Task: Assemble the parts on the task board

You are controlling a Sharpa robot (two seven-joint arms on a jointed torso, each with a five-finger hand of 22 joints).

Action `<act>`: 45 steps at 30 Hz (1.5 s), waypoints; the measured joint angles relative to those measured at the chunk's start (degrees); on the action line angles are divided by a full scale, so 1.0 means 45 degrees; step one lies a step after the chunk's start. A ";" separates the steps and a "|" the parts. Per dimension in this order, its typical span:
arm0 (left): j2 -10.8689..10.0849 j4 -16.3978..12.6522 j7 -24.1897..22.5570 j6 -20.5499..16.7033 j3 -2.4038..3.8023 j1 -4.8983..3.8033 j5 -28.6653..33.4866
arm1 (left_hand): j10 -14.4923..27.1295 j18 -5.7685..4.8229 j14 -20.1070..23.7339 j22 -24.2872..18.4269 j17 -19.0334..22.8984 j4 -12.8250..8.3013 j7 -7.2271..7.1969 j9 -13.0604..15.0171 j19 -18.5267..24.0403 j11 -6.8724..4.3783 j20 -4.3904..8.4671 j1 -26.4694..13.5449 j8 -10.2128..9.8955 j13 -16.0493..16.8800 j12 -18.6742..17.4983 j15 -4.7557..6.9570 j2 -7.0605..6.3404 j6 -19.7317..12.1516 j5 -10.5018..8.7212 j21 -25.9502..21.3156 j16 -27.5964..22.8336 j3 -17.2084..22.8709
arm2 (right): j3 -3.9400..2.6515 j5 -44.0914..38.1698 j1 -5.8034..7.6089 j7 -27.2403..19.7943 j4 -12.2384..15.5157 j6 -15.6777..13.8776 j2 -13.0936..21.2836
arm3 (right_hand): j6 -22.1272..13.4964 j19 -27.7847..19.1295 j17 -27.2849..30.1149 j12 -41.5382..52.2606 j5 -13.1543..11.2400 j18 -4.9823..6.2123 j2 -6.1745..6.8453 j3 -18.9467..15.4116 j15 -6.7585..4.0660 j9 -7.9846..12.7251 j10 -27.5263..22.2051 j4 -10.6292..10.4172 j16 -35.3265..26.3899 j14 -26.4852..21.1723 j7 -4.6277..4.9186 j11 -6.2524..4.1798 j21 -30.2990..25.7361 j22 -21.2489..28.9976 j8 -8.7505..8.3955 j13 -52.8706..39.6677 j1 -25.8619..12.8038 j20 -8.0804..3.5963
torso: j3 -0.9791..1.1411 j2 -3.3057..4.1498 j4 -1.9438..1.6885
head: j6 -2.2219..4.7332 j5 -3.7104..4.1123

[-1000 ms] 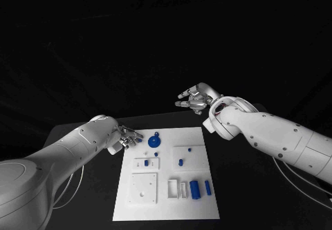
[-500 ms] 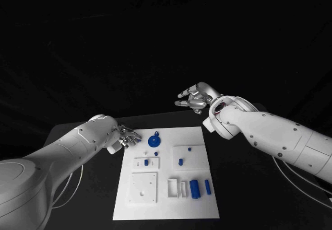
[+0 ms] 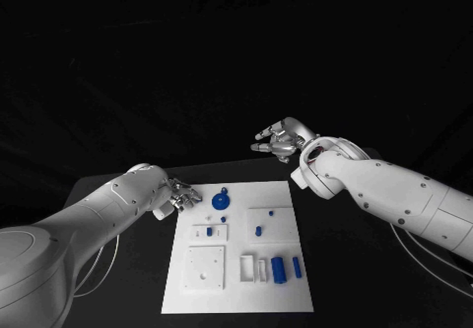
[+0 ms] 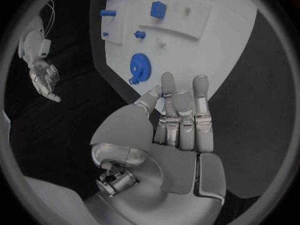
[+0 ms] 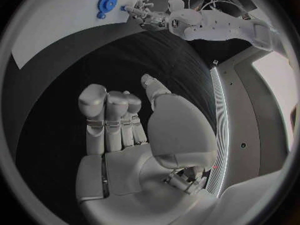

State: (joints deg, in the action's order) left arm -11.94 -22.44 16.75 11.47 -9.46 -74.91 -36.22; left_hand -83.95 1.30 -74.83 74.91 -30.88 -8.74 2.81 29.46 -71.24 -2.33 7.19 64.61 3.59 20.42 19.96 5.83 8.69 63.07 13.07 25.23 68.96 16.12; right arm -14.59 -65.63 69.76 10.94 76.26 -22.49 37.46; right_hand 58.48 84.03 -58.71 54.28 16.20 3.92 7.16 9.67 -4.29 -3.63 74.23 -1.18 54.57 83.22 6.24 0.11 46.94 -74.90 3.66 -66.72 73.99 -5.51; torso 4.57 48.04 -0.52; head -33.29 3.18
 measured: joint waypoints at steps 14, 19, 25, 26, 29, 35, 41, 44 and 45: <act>-0.0374 -0.0622 -0.0231 -0.0064 0.0000 -0.0002 0.0027 | -0.0001 0.0000 -0.0048 -0.0002 -0.0033 -0.0047 0.0217 0.0176 0.0000 0.0000 0.0000 -0.0316 0.0034 -0.0017 0.0084 0.0045 0.0188 0.0217 0.0607 0.0132 0.0052 0.0328 | 0.0000 -0.0002 0.0000 0.0006 -0.0010 0.0005 0.0111 | 0.0000 0.0000 0.0001 0.0000 0.0000 0.0001 0.0000 0.0000 0.0000 0.0000 0.0000 0.0000 0.0000 0.0000 0.0000 0.0001 0.0000 0.0000 0.0000 0.0002 0.0000 0.0000 | -0.0006 -0.0009 -0.0015 | 0.0018 -0.0067; -0.0737 -0.1353 -0.0284 -0.0172 0.0016 -0.0067 0.0154 | -0.0002 0.0000 -0.0101 -0.0002 -0.0033 -0.0124 0.0283 0.0303 -0.0001 0.0001 -0.0001 -0.0464 0.0036 -0.0036 0.0149 0.0094 0.0111 0.0282 0.1005 0.0132 0.0052 0.0408 | 0.0000 -0.0002 0.0000 0.0006 -0.0028 0.0010 0.0205 | 0.0000 0.0000 0.0001 0.0000 0.0000 0.0000 0.0000 0.0036 0.0000 0.0000 0.0000 0.0037 0.0000 0.0000 0.0000 0.0000 0.0000 -0.0010 0.0000 -0.0008 0.0000 0.0000 | -0.0017 -0.0017 -0.0040 | 0.0024 -0.0092; -0.1353 -0.2511 -0.0286 -0.0376 0.0105 -0.0245 0.0360 | -0.0003 0.0002 -0.0185 0.0009 -0.0032 -0.0361 0.0355 0.0383 -0.0047 0.0002 0.0045 -0.0961 0.0037 -0.0073 0.0225 0.0134 -0.0016 0.0354 0.1913 0.0137 0.0052 0.0644 | 0.0000 0.0009 -0.0001 0.0009 -0.0112 0.0017 0.0291 | 0.0000 0.0000 0.0001 0.0000 0.0000 0.0000 0.0000 0.0036 0.0000 0.0000 0.0000 0.0036 0.0000 0.0000 0.0000 0.0000 0.0000 -0.0010 0.0000 -0.0011 0.0000 0.0001 | -0.0087 -0.0066 -0.0128 | 0.0021 -0.0083; -0.1510 -0.2776 -0.0279 -0.0420 0.0133 -0.0278 0.0394 | -0.0034 0.0001 -0.0214 0.0008 -0.0038 -0.0557 0.0386 0.0447 -0.0069 -0.0025 0.0067 -0.1116 0.0046 -0.0073 0.0306 0.0159 -0.0095 0.0385 0.2247 0.0187 0.0051 0.0840 | 0.0000 0.0011 -0.0002 0.0009 -0.0136 0.0020 0.0299 | 0.0000 0.0000 0.0002 0.0000 0.0000 0.0001 0.0000 0.0036 0.0000 0.0000 0.0000 0.0036 0.0000 0.0000 0.0000 0.0000 0.0000 -0.0009 0.0000 -0.0011 0.0000 0.0000 | -0.0096 -0.0077 -0.0143 | 0.0004 -0.0082; -0.1922 -0.3447 -0.0238 -0.0514 0.0180 -0.0395 0.0471 | -0.0024 0.0000 -0.0301 0.0008 -0.0102 -0.0609 0.0445 0.0621 -0.0093 -0.0072 0.0090 -0.1452 0.0051 -0.0094 0.0475 0.0207 -0.0113 0.0445 0.2620 0.0186 0.0052 0.0892 | 0.0000 0.0019 -0.0004 0.0009 -0.0229 0.0028 0.0314 | 0.0000 0.0000 0.0002 0.0000 0.0000 0.0001 0.0000 0.0036 0.0000 -0.0001 0.0000 0.0036 0.0000 0.0000 0.0000 0.0001 0.0000 -0.0009 0.0000 -0.0010 0.0000 0.0000 | -0.0143 -0.0122 -0.0197 | -0.0034 -0.0092; -0.2913 -0.5100 -0.0138 -0.0720 0.0203 -0.0624 0.0559 | -0.0001 0.0000 -0.0318 0.0007 -0.0156 -0.0803 0.0446 0.0673 -0.0093 -0.0095 0.0090 -0.1633 0.0052 -0.0136 0.0559 0.0220 -0.0126 0.0447 0.2781 0.0185 0.0051 0.1022 | 0.0000 0.0034 -0.0086 0.0005 -0.0523 0.0055 0.0288 | 0.0000 0.0000 0.0003 0.0000 0.0000 0.0000 0.0000 0.0036 0.0000 0.0000 0.0000 0.0036 0.0000 0.0000 0.0000 0.0001 0.0000 -0.0008 0.0000 -0.0009 0.0000 0.0000 | -0.0259 -0.0243 -0.0326 | -0.0134 -0.0117; -0.3989 -0.7209 -0.0050 -0.1158 0.0182 -0.0707 0.0420 | -0.0044 0.0000 -0.0417 0.0006 -0.0218 -0.0898 0.0510 0.0717 -0.0144 -0.0139 0.0140 -0.1703 0.0052 -0.0214 0.0701 0.0224 -0.0189 0.0512 0.2999 0.0278 -0.0013 0.1054 | 0.0004 0.0044 -0.0253 -0.0012 -0.0808 0.0102 0.0252 | 0.0000 0.0000 0.0003 0.0000 0.0000 0.0001 0.0000 0.0071 0.0000 0.0000 0.0001 0.0001 0.0000 0.0000 0.0000 0.0001 0.0000 -0.0008 0.0000 -0.0008 0.0000 0.0000 | -0.0359 -0.0381 -0.0420 | -0.0229 -0.0172; -0.4382 -0.8136 -0.0004 -0.1426 0.0099 -0.0722 0.0203 | 0.0000 -0.0001 -0.0577 0.0005 -0.0282 -0.0968 0.0515 0.0751 -0.0200 -0.0184 0.0196 -0.1753 0.0051 -0.0233 0.0870 0.0247 -0.0237 0.0518 0.3359 0.0279 -0.0015 0.1054 | 0.0005 0.0046 -0.0303 -0.0018 -0.0877 0.0125 0.0264 | 0.0000 0.0000 0.0003 0.0000 0.0000 0.0000 0.0000 0.0071 0.0000 0.0000 0.0000 0.0001 0.0000 0.0000 0.0000 0.0001 0.0000 -0.0007 0.0000 -0.0008 0.0000 0.0000 | -0.0408 -0.0442 -0.0465 | -0.0288 -0.0179; -0.4470 -0.8365 0.0010 -0.1504 0.0059 -0.0723 0.0120 | 0.0007 0.0000 -0.0583 0.0005 -0.0346 -0.0968 0.0531 0.0779 -0.0231 -0.0191 0.0228 -0.1813 0.0051 -0.0249 0.0924 0.0251 -0.0253 0.0534 0.3494 0.0279 -0.0014 0.1053 | 0.0005 0.0046 -0.0316 -0.0019 -0.0890 0.0128 0.0270 | 0.0000 0.0000 0.0004 0.0000 0.0000 0.0000 0.0000 0.0071 0.0000 -0.0001 0.0001 0.0001 0.0000 0.0000 0.0000 0.0001 0.0000 -0.0007 0.0000 -0.0008 0.0000 0.0000 | -0.0424 -0.0457 -0.0480 | -0.0299 -0.0187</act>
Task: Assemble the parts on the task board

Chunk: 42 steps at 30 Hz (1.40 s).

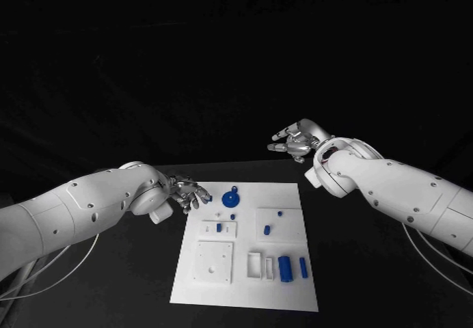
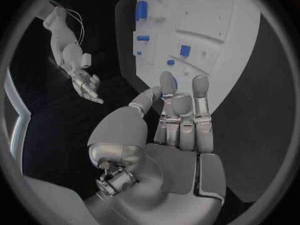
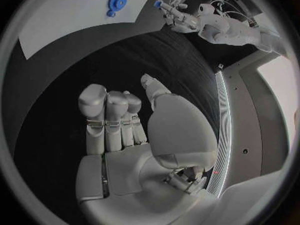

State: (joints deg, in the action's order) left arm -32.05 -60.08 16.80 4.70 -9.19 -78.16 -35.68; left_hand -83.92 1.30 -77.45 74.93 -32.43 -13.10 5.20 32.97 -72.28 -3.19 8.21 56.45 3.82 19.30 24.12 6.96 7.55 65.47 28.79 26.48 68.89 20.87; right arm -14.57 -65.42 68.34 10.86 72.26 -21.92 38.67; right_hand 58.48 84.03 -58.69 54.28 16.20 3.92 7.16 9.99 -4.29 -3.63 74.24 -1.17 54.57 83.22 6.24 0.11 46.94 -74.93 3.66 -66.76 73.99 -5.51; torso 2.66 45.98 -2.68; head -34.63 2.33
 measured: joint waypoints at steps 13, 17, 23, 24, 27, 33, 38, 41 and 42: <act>-0.0586 -0.1363 0.0221 -0.0876 -0.0676 0.0270 -0.1453 | -0.0037 -0.0002 -0.0291 -0.0002 -0.0879 -0.0427 0.0004 0.0080 -0.0045 -0.0053 0.0044 -0.0353 -0.0003 -0.0173 0.0186 0.0028 -0.0138 0.0006 0.0270 0.0000 -0.0222 0.0425 | 0.0001 -0.0073 -0.0080 0.0024 -0.0061 0.0005 0.0021 | 0.0000 0.0000 0.0016 0.0000 0.0000 0.0001 0.0000 0.0000 0.0000 0.0000 0.0000 0.0000 -0.0049 0.0000 0.0000 0.0000 -0.0054 0.0001 0.0000 0.0001 0.0000 0.0000 | -0.0139 -0.0077 -0.0126 | -0.0225 -0.0173; -0.0599 -0.1422 0.0257 -0.0999 -0.0848 0.0418 -0.1822 | -0.0037 -0.0001 -0.0293 -0.0002 -0.0914 -0.0442 0.0004 0.0079 -0.0044 -0.0053 0.0043 -0.0353 -0.0015 -0.0173 0.0186 0.0027 -0.0137 0.0007 0.0270 0.0000 -0.0222 0.0437 | 0.0001 -0.0092 -0.0090 0.0026 -0.0075 0.0008 0.0016 | 0.0000 0.0000 0.0022 0.0000 0.0000 0.0000 0.0000 0.0000 0.0000 0.0000 0.0000 0.0000 -0.0049 0.0000 0.0000 0.0000 -0.0054 0.0002 0.0000 0.0002 0.0000 0.0000 | -0.0140 -0.0063 -0.0115 | -0.0273 -0.0223; -0.0547 -0.1409 0.0288 -0.1151 -0.0967 0.0640 -0.2388 | -0.0037 -0.0001 -0.0294 -0.0003 -0.0984 -0.0460 0.0004 0.0072 -0.0085 -0.0053 0.0003 -0.0351 -0.0044 -0.0194 0.0260 0.0026 -0.0136 0.0007 0.0269 0.0000 -0.0233 0.0424 | 0.0003 -0.0114 -0.0095 0.0027 -0.0084 0.0020 0.0013 | 0.0000 0.0000 0.0053 0.0000 0.0000 0.0000 0.0000 -0.0001 0.0000 0.0000 0.0000 0.0000 -0.0049 0.0000 0.0000 0.0000 -0.0108 0.0003 0.0000 0.0002 0.0000 0.0000 | -0.0134 -0.0057 -0.0114 | -0.0348 -0.0259; -0.0519 -0.1388 0.0295 -0.1167 -0.0977 0.0672 -0.2476 | -0.0037 0.0000 -0.0294 -0.0004 -0.1001 -0.0463 0.0004 0.0070 -0.0091 -0.0052 -0.0004 -0.0350 -0.0050 -0.0193 0.0261 0.0025 -0.0136 0.0007 0.0269 0.0000 -0.0274 0.0428 | 0.0003 -0.0117 -0.0095 0.0027 -0.0084 0.0022 0.0013 | 0.0000 0.0000 0.0054 0.0000 0.0000 0.0001 0.0000 0.0000 0.0000 0.0000 0.0000 0.0000 -0.0048 0.0000 0.0000 0.0000 -0.0108 0.0003 0.0000 0.0002 0.0000 0.0000 | -0.0135 -0.0057 -0.0111 | -0.0363 -0.0266; -0.0434 -0.1314 0.0314 -0.1185 -0.0993 0.0744 -0.2645 | -0.0039 0.0000 -0.0296 -0.0004 -0.1010 -0.0474 0.0004 0.0062 -0.0091 -0.0051 -0.0004 -0.0350 -0.0054 -0.0195 0.0261 0.0021 -0.0136 0.0007 0.0268 0.0000 -0.0275 0.0439 | 0.0003 -0.0124 -0.0095 0.0027 -0.0086 0.0027 0.0007 | 0.0000 0.0000 0.0053 0.0000 0.0000 0.0000 0.0000 0.0000 0.0000 0.0000 0.0000 0.0000 -0.0049 0.0000 0.0000 0.0000 -0.0108 0.0003 0.0000 0.0003 0.0000 0.0000 | -0.0127 -0.0057 -0.0106 | -0.0387 -0.0282; -0.0224 -0.1137 0.0382 -0.1166 -0.1010 0.0878 -0.2826 | -0.0046 0.0000 -0.0359 -0.0005 -0.1116 -0.0470 0.0004 0.0070 -0.0091 -0.0044 -0.0003 -0.0349 -0.0012 -0.0213 0.0344 0.0045 -0.0136 0.0007 0.0243 0.0000 -0.0334 0.0527 | 0.0003 -0.0133 -0.0096 0.0027 -0.0086 0.0036 -0.0013 | 0.0000 0.0000 0.0053 0.0000 0.0000 0.0000 0.0000 -0.0001 0.0000 0.0000 0.0000 0.0000 -0.0048 0.0000 0.0000 0.0000 -0.0108 0.0004 0.0000 0.0003 0.0000 0.0000 | -0.0123 -0.0055 -0.0099 | -0.0426 -0.0315; -0.0085 -0.1007 0.0407 -0.1160 -0.1013 0.0969 -0.2870 | -0.0051 0.0000 -0.0397 -0.0005 -0.1130 -0.0470 0.0004 0.0150 -0.0091 -0.0038 -0.0003 -0.0368 -0.0010 -0.0213 0.0344 0.0044 -0.0118 0.0007 0.0239 0.0000 -0.0334 0.0530 | 0.0003 -0.0138 -0.0099 0.0028 -0.0083 0.0047 -0.0055 | 0.0000 0.0000 0.0066 0.0000 0.0000 0.0001 0.0000 -0.0001 0.0000 0.0000 0.0000 0.0000 -0.0097 0.0000 0.0000 0.0000 -0.0107 0.0004 0.0000 0.0003 0.0000 0.0000 | -0.0112 -0.0048 -0.0084 | -0.0427 -0.0354; -0.0040 -0.0944 0.0409 -0.1162 -0.1013 0.0988 -0.2880 | -0.0053 0.0000 -0.0398 -0.0006 -0.1152 -0.0470 0.0004 0.0203 -0.0091 -0.0036 -0.0004 -0.0391 -0.0010 -0.0213 0.0344 0.0043 -0.0096 0.0007 0.0194 0.0000 -0.0334 0.0531 | 0.0003 -0.0140 -0.0101 0.0028 -0.0082 0.0052 -0.0058 | 0.0000 0.0000 0.0066 0.0000 0.0000 0.0000 0.0000 -0.0001 0.0000 0.0000 0.0000 0.0000 -0.0096 0.0000 0.0000 0.0000 -0.0107 0.0004 0.0000 0.0003 0.0000 0.0000 | -0.0115 -0.0046 -0.0083 | -0.0420 -0.0323; -0.0032 -0.0930 0.0409 -0.1164 -0.1013 0.0993 -0.2882 | -0.0053 0.0000 -0.0398 -0.0006 -0.1173 -0.0470 0.0004 0.0207 -0.0091 -0.0036 -0.0003 -0.0403 -0.0010 -0.0212 0.0376 0.0043 -0.0084 0.0007 0.0193 0.0000 -0.0334 0.0532 | 0.0003 -0.0141 -0.0102 0.0028 -0.0082 0.0053 -0.0058 | 0.0000 0.0000 0.0066 0.0000 0.0000 0.0000 0.0000 0.0000 0.0000 0.0000 0.0000 0.0000 -0.0097 0.0000 0.0000 0.0000 -0.0107 0.0004 0.0000 0.0004 0.0000 0.0000 | -0.0115 -0.0046 -0.0083 | -0.0416 -0.0302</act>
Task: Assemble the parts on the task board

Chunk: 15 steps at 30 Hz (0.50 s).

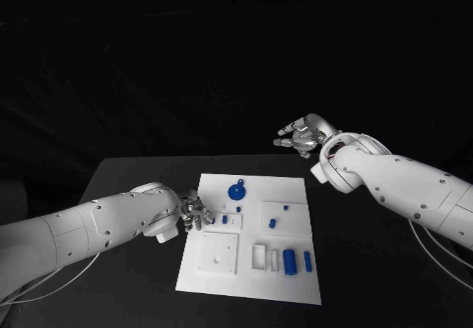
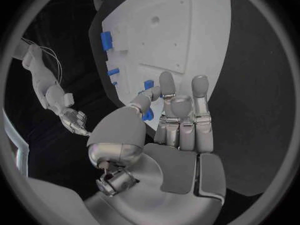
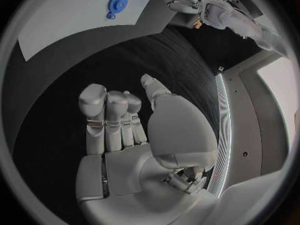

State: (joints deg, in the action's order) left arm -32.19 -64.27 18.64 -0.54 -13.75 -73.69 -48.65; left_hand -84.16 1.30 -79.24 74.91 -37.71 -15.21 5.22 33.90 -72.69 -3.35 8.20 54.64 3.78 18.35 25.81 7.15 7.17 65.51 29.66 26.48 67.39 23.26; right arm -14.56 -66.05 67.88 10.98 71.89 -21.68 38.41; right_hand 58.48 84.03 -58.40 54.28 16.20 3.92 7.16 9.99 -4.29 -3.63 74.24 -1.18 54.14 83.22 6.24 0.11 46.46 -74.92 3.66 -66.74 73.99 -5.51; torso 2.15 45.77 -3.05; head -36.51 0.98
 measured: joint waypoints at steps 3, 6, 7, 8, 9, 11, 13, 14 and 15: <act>0.0032 0.0054 0.0004 -0.0014 0.0001 0.0015 -0.0006 | -0.0001 0.0000 -0.0001 0.0000 -0.0029 -0.0001 0.0000 0.0013 0.0000 0.0001 0.0000 -0.0013 -0.0001 0.0000 0.0032 -0.0001 0.0012 0.0000 -0.0002 0.0000 0.0000 0.0001 | 0.0000 -0.0002 0.0000 0.0000 0.0001 0.0002 -0.0001 | 0.0000 0.0000 0.0000 0.0000 0.0000 0.0000 0.0000 0.0000 0.0000 0.0000 0.0000 0.0000 0.0000 0.0000 0.0000 0.0000 0.0000 0.0000 0.0000 0.0000 0.0000 0.0000 | -0.0001 0.0001 0.0000 | 0.0010 0.0033; 0.0073 0.0104 0.0018 -0.0037 0.0003 0.0043 -0.0011 | -0.0003 0.0000 -0.0002 -0.0001 -0.0108 -0.0002 0.0000 0.0068 0.0000 0.0003 0.0000 -0.0014 -0.0005 0.0001 0.0032 -0.0001 0.0011 0.0000 -0.0048 0.0000 0.0000 0.0002 | 0.0000 -0.0003 -0.0002 0.0001 0.0001 0.0003 -0.0001 | 0.0000 0.0000 0.0018 0.0000 0.0000 0.0000 0.0000 0.0000 0.0000 0.0000 0.0000 0.0000 0.0000 0.0000 0.0000 0.0000 -0.0081 0.0000 0.0000 0.0000 0.0000 0.0000 | -0.0004 0.0005 0.0001 | 0.0012 0.0056; 0.0088 0.0123 0.0025 -0.0051 0.0003 0.0055 -0.0012 | -0.0004 0.0000 -0.0002 -0.0001 -0.0117 -0.0003 0.0000 0.0093 0.0000 0.0004 0.0000 -0.0014 -0.0006 0.0000 0.0032 -0.0002 0.0011 0.0000 -0.0048 0.0000 0.0000 0.0002 | 0.0000 -0.0004 -0.0003 0.0001 0.0000 0.0003 -0.0001 | 0.0000 0.0000 0.0054 -0.0053 0.0000 0.0001 0.0000 0.0000 0.0000 0.0000 -0.0004 0.0000 -0.0055 0.0000 0.0000 -0.0003 -0.0104 0.0001 0.0000 0.0023 0.0000 0.0000 | -0.0004 0.0006 0.0001 | 0.0013 0.0066; 0.0101 0.0137 0.0031 -0.0071 0.0006 0.0064 -0.0013 | -0.0006 -0.0001 -0.0004 -0.0001 -0.0117 -0.0004 0.0000 0.0150 0.0001 0.0006 0.0000 -0.0014 -0.0005 0.0001 0.0032 -0.0004 0.0011 0.0000 -0.0049 0.0000 0.0000 0.0003 | 0.0000 -0.0004 -0.0004 0.0001 0.0000 0.0002 0.0000 | 0.0000 0.0000 0.0140 -0.0212 0.0000 0.0000 0.0000 0.0009 0.0000 0.0000 -0.0028 0.0009 -0.0184 0.0000 0.0000 -0.0028 -0.0268 0.0000 0.0000 0.0132 0.0000 0.0000 | -0.0004 0.0006 0.0001 | 0.0012 0.0072; 0.0113 0.0147 0.0040 -0.0096 0.0010 0.0069 -0.0015 | -0.0022 0.0001 -0.0007 -0.0001 -0.0117 -0.0011 0.0001 0.0156 0.0001 0.0023 0.0000 -0.0015 -0.0004 0.0001 0.0032 -0.0007 0.0010 0.0002 -0.0106 0.0000 0.0000 0.0011 | 0.0000 -0.0005 -0.0004 0.0001 0.0000 0.0002 0.0001 | -0.0001 0.0000 0.0314 -0.0449 0.0027 0.0000 0.0000 0.0035 0.0000 0.0000 -0.0053 0.0035 -0.0427 0.0000 -0.0001 -0.0053 -0.0599 0.0001 0.0000 0.0299 0.0000 0.0000 | -0.0004 0.0006 0.0000 | 0.0009 0.0077; 0.0139 0.0177 0.0062 -0.0166 0.0017 0.0081 -0.0018 | -0.0024 0.0000 -0.0022 -0.0001 -0.0133 -0.0022 0.0034 0.0131 0.0001 0.0024 0.0000 -0.0018 -0.0002 0.0001 0.0032 -0.0023 0.0007 0.0038 -0.0148 0.0000 0.0001 0.0014 | 0.0000 -0.0005 -0.0004 0.0002 -0.0001 0.0002 0.0003 | -0.0023 0.0000 0.0398 -0.0532 0.0050 0.0000 0.0000 0.0035 0.0000 0.0000 -0.0094 0.0035 -0.0522 0.0000 -0.0019 -0.0094 -0.0749 0.0001 0.0000 0.0376 0.0000 0.0000 | -0.0010 0.0006 -0.0004 | 0.0000 0.0084; 0.0154 0.0190 0.0088 -0.0251 0.0020 0.0093 -0.0022 | -0.0018 -0.0001 -0.0023 -0.0001 -0.0157 -0.0038 0.0039 0.0123 0.0000 0.0018 0.0000 -0.0051 0.0008 0.0001 0.0032 -0.0024 -0.0025 0.0045 -0.0149 0.0000 0.0001 0.0027 | 0.0000 -0.0006 -0.0004 0.0002 -0.0002 0.0002 0.0006 | -0.0023 0.0000 0.0415 -0.0532 0.0050 0.0000 0.0000 0.0035 0.0000 0.0000 -0.0094 0.0035 -0.0522 0.0000 -0.0019 -0.0094 -0.0759 0.0001 0.0000 0.0384 0.0000 0.0000 | -0.0012 0.0006 -0.0006 | -0.0004 0.0090; 0.0158 0.0194 0.0097 -0.0290 0.0022 0.0098 -0.0023 | -0.0006 0.0000 -0.0024 -0.0001 -0.0172 -0.0039 0.0030 0.0123 0.0001 0.0006 0.0000 -0.0067 0.0011 0.0001 0.0032 -0.0024 -0.0041 0.0058 -0.0149 0.0000 0.0000 0.0028 | 0.0000 -0.0006 -0.0004 0.0002 -0.0002 0.0002 0.0008 | -0.0023 0.0000 0.0421 -0.0532 0.0051 0.0000 0.0000 0.0035 0.0000 0.0000 -0.0094 0.0035 -0.0545 0.0000 -0.0019 -0.0094 -0.0789 0.0001 0.0000 0.0384 0.0000 0.0000 | -0.0012 0.0006 -0.0006 | -0.0005 0.0095; 0.0160 0.0198 0.0107 -0.0331 0.0023 0.0101 -0.0025 | -0.0003 -0.0001 -0.0024 -0.0001 -0.0174 -0.0040 0.0027 0.0121 0.0001 0.0003 0.0000 -0.0073 0.0011 0.0001 0.0032 -0.0024 -0.0047 0.0062 -0.0149 0.0000 0.0001 0.0028 | 0.0000 -0.0006 -0.0004 0.0002 -0.0002 0.0001 0.0009 | -0.0023 0.0000 0.0433 -0.0532 0.0050 0.0001 0.0000 0.0035 0.0000 0.0000 -0.0095 0.0035 -0.0591 0.0000 -0.0020 -0.0094 -0.0853 0.0001 0.0000 0.0384 0.0000 0.0000 | -0.0013 0.0006 -0.0006 | -0.0005 0.0096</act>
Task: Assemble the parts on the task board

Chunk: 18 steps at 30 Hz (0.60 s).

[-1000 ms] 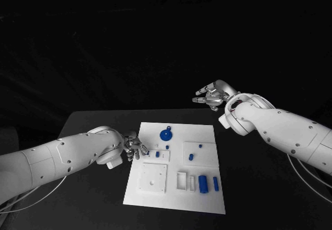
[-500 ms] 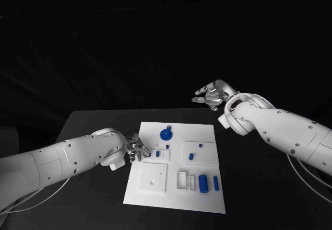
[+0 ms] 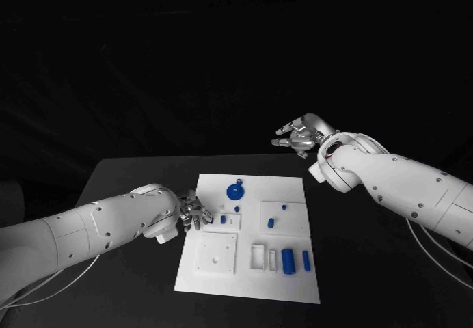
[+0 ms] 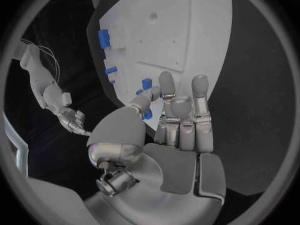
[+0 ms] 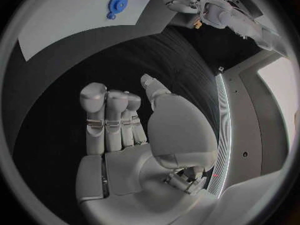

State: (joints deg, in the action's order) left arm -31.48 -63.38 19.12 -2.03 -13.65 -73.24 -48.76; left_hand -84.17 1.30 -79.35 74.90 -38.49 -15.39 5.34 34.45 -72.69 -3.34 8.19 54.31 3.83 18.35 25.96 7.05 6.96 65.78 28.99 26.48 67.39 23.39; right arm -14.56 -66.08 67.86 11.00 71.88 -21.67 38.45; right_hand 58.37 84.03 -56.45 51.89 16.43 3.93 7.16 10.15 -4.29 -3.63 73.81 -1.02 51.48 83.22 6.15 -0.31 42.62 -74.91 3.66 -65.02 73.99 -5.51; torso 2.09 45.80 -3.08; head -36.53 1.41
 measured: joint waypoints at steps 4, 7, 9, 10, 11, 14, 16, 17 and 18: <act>0.0004 0.0009 0.0042 -0.0166 0.0002 0.0004 -0.0010 | 0.0006 0.0000 -0.0023 0.0011 -0.0065 -0.0091 -0.0015 -0.0016 0.0000 -0.0006 0.0000 -0.0026 0.0000 0.0001 0.0076 0.0020 -0.0026 0.0018 -0.0027 0.0000 0.0000 0.0079 | 0.0000 -0.0002 -0.0001 0.0002 0.0000 0.0000 0.0006 | 0.0000 0.0000 0.0000 0.0000 0.0000 -0.0002 0.0000 0.0000 0.0000 0.0000 0.0000 0.0000 0.0000 0.0000 0.0000 0.0000 -0.0027 0.0000 0.0000 0.0000 0.0000 0.0000 | -0.0006 0.0000 -0.0009 | -0.0016 0.0021; 0.0007 0.0001 0.0067 -0.0296 0.0002 0.0012 -0.0018 | 0.0007 0.0001 -0.0067 0.0010 -0.0146 -0.0081 -0.0006 -0.0029 -0.0006 -0.0007 0.0006 -0.0026 -0.0002 0.0005 0.0117 0.0028 -0.0026 0.0050 -0.0048 0.0000 0.0000 0.0107 | 0.0000 -0.0003 -0.0003 0.0004 0.0003 0.0000 0.0011 | 0.0000 0.0000 0.0000 0.0000 0.0000 -0.0001 0.0000 0.0000 0.0000 0.0000 0.0000 0.0000 0.0000 0.0000 0.0000 0.0000 -0.0027 0.0000 0.0000 -0.0001 0.0000 0.0000 | -0.0007 -0.0001 -0.0009 | -0.0027 0.0038; 0.0010 -0.0012 0.0086 -0.0399 0.0002 0.0018 -0.0026 | 0.0007 0.0000 -0.0069 0.0009 -0.0198 -0.0066 -0.0005 -0.0015 -0.0047 -0.0008 0.0046 -0.0026 -0.0004 0.0019 0.0149 0.0028 -0.0026 0.0052 -0.0049 0.0000 0.0015 0.0123 | 0.0000 -0.0005 -0.0005 0.0005 0.0004 0.0000 0.0016 | -0.0001 0.0000 -0.0007 0.0000 0.0000 -0.0001 0.0000 0.0000 0.0000 0.0000 0.0000 0.0000 0.0000 0.0000 0.0000 0.0000 -0.0027 0.0000 0.0000 -0.0001 0.0000 0.0000 | -0.0007 -0.0001 -0.0009 | -0.0029 0.0039; 0.0013 -0.0016 0.0092 -0.0447 0.0002 0.0020 -0.0030 | 0.0008 0.0000 -0.0069 0.0009 -0.0211 -0.0066 -0.0005 -0.0009 -0.0047 -0.0008 0.0046 -0.0025 -0.0005 0.0022 0.0149 0.0028 -0.0025 0.0052 -0.0050 0.0002 0.0052 0.0123 | 0.0000 -0.0005 -0.0006 0.0006 0.0004 0.0000 0.0018 | 0.0000 0.0000 -0.0012 0.0000 0.0000 -0.0001 0.0000 0.0000 0.0000 0.0000 0.0001 0.0000 0.0000 0.0000 0.0000 0.0000 -0.0027 0.0000 0.0000 -0.0001 0.0000 0.0000 | -0.0007 -0.0001 -0.0009 | -0.0029 0.0038; 0.0017 -0.0022 0.0101 -0.0505 0.0001 0.0020 -0.0035 | 0.0008 0.0000 -0.0070 0.0009 -0.0247 -0.0065 -0.0004 -0.0001 -0.0047 -0.0008 0.0046 -0.0025 -0.0006 0.0022 0.0149 0.0028 -0.0025 0.0053 -0.0050 0.0049 0.0053 0.0123 | 0.0000 -0.0006 -0.0007 0.0007 0.0005 0.0000 0.0020 | 0.0000 0.0000 -0.0016 0.0000 0.0000 0.0000 0.0000 0.0000 0.0000 0.0000 0.0000 0.0000 0.0000 0.0000 0.0000 0.0001 -0.0027 0.0000 0.0000 -0.0001 0.0000 0.0000 | -0.0007 -0.0001 -0.0009 | -0.0029 0.0035; 0.0034 -0.0032 0.0129 -0.0624 0.0000 0.0026 -0.0049 | 0.0008 0.0000 -0.0070 0.0009 -0.0293 -0.0065 -0.0003 0.0010 -0.0047 -0.0008 0.0046 -0.0025 -0.0014 0.0041 0.0224 0.0028 -0.0025 0.0054 -0.0097 0.0053 0.0111 0.0123 | 0.0000 -0.0009 -0.0010 0.0009 0.0010 0.0000 0.0026 | 0.0000 0.0000 -0.0016 0.0001 0.0000 0.0000 0.0000 0.0000 0.0000 0.0000 0.0001 0.0000 0.0000 0.0000 0.0000 0.0001 -0.0027 0.0000 0.0000 -0.0001 0.0000 0.0000 | -0.0007 -0.0001 -0.0005 | -0.0029 0.0033; 0.0046 -0.0033 0.0144 -0.0672 0.0000 0.0028 -0.0060 | 0.0008 0.0000 -0.0071 0.0008 -0.0335 -0.0065 -0.0002 0.0030 -0.0047 -0.0008 0.0046 -0.0025 -0.0016 0.0041 0.0224 0.0028 -0.0025 0.0055 -0.0099 0.0052 0.0111 0.0123 | 0.0000 -0.0010 -0.0011 0.0011 0.0011 0.0000 0.0030 | 0.0000 0.0000 -0.0016 0.0001 0.0000 0.0000 0.0000 0.0000 0.0000 0.0000 0.0001 0.0000 0.0000 0.0000 0.0000 0.0001 -0.0027 0.0001 0.0000 -0.0001 0.0000 0.0000 | -0.0007 -0.0001 -0.0005 | -0.0028 0.0039; 0.0050 -0.0033 0.0154 -0.0688 0.0000 0.0029 -0.0066 | 0.0008 0.0000 -0.0071 0.0008 -0.0357 -0.0065 -0.0002 0.0035 -0.0047 -0.0009 0.0046 -0.0025 -0.0017 0.0041 0.0225 0.0028 -0.0025 0.0055 -0.0100 0.0052 0.0111 0.0123 | 0.0000 -0.0011 -0.0012 0.0012 0.0012 0.0000 0.0031 | -0.0001 0.0000 -0.0016 0.0000 0.0000 -0.0001 0.0000 0.0000 0.0000 0.0000 0.0001 0.0000 0.0000 0.0000 0.0000 0.0001 -0.0027 0.0001 0.0000 -0.0001 0.0000 0.0000 | -0.0007 -0.0001 -0.0005 | -0.0022 0.0044; 0.0055 -0.0033 0.0167 -0.0702 0.0000 0.0029 -0.0075 | 0.0009 0.0000 -0.0071 0.0007 -0.0357 -0.0065 -0.0001 0.0035 -0.0046 -0.0009 0.0046 -0.0025 -0.0025 0.0041 0.0225 0.0028 -0.0025 0.0057 -0.0100 0.0052 0.0111 0.0123 | 0.0000 -0.0012 -0.0013 0.0013 0.0015 0.0000 0.0033 | 0.0000 0.0000 -0.0016 0.0001 0.0000 -0.0001 0.0000 0.0000 0.0000 0.0000 0.0001 -0.0001 0.0000 0.0000 0.0000 0.0001 -0.0027 0.0000 0.0000 -0.0001 0.0000 0.0000 | -0.0007 -0.0001 -0.0005 | -0.0021 0.0046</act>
State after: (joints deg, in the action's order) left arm -31.23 -63.53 19.87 -5.19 -13.65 -73.11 -49.10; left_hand -84.13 1.30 -79.67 74.94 -40.10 -15.69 5.33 34.61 -72.90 -3.38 8.40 54.20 3.71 18.54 26.97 7.17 6.85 66.04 28.54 26.71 67.89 23.94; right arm -14.56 -66.14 67.80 11.05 71.95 -21.67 38.60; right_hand 58.37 84.03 -56.52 51.89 16.43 3.92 7.16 10.14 -4.29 -3.63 73.82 -1.02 51.48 83.22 6.15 -0.30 42.50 -74.91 3.66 -65.02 73.99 -5.51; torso 2.05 45.80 -3.10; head -36.62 1.62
